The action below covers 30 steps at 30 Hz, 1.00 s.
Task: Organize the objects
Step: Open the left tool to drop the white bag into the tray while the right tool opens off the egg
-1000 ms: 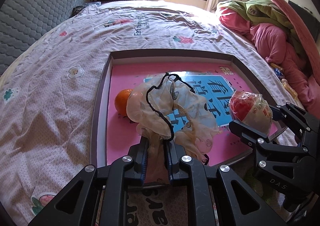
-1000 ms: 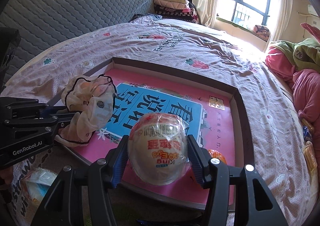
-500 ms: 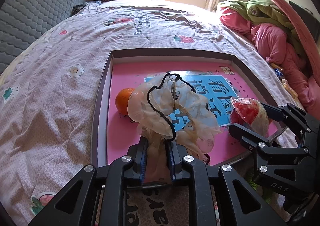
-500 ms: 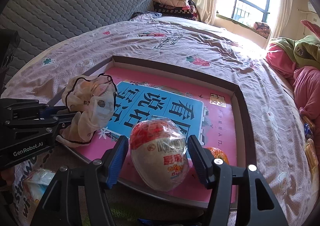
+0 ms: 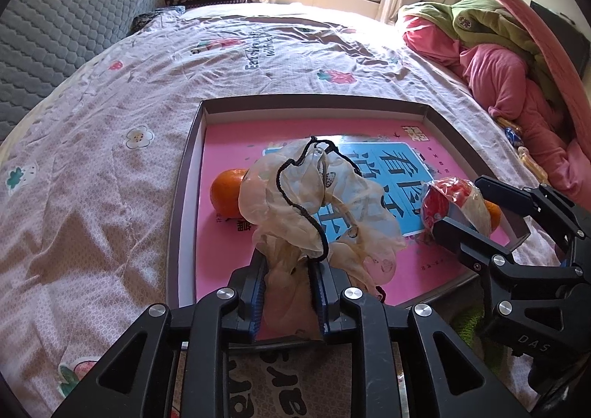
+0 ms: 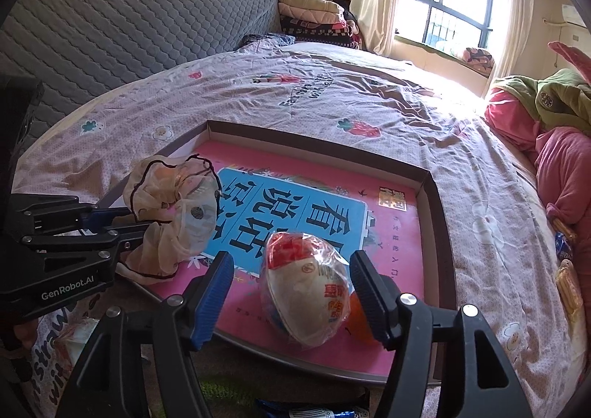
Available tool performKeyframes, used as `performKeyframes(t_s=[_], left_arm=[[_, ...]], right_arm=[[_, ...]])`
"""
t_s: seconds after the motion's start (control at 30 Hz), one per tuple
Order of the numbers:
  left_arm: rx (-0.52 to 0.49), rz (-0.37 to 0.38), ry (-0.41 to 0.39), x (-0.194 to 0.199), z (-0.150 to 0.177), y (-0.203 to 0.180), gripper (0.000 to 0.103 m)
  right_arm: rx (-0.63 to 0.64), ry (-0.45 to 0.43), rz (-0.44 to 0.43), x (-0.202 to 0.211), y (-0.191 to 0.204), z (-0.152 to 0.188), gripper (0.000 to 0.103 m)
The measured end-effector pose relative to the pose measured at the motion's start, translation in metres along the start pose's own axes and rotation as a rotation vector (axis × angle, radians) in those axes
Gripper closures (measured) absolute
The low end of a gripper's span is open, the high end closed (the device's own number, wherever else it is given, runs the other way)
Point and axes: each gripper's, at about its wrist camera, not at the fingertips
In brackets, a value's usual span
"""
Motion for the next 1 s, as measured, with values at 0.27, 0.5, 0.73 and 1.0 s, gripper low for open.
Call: performKeyframes(t_s=[0.27, 0.5, 0.73, 1.0], left_arm=[[-0.003, 0.007, -0.003, 0.003, -0.001, -0.002, 0.078], [0.003, 0.004, -0.016, 0.009, -0.004, -0.001, 0.074], [-0.003, -0.001, -0.038, 0.016, -0.006, -0.002, 0.057], [0.008, -0.021, -0.041, 0.016, -0.007, 0.001, 0.049]], right_arm=[[0.001, -0.019, 0.007, 0.007, -0.001, -0.003, 0.038], [-0.003, -0.031, 0.014, 0.010, -0.003, -0.004, 0.038], [-0.002, -0.041, 0.019, 0.013, -0.004, -0.004, 0.038], [-0.005, -0.036, 0.016, 0.012, -0.004, -0.003, 0.038]])
Point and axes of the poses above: each gripper's, at about its wrist camera, not at the fingertips, and x roughly against the way its jaws point, y to its left, z to its underside, and after that the axes turned 7 degrees about z, right-handed
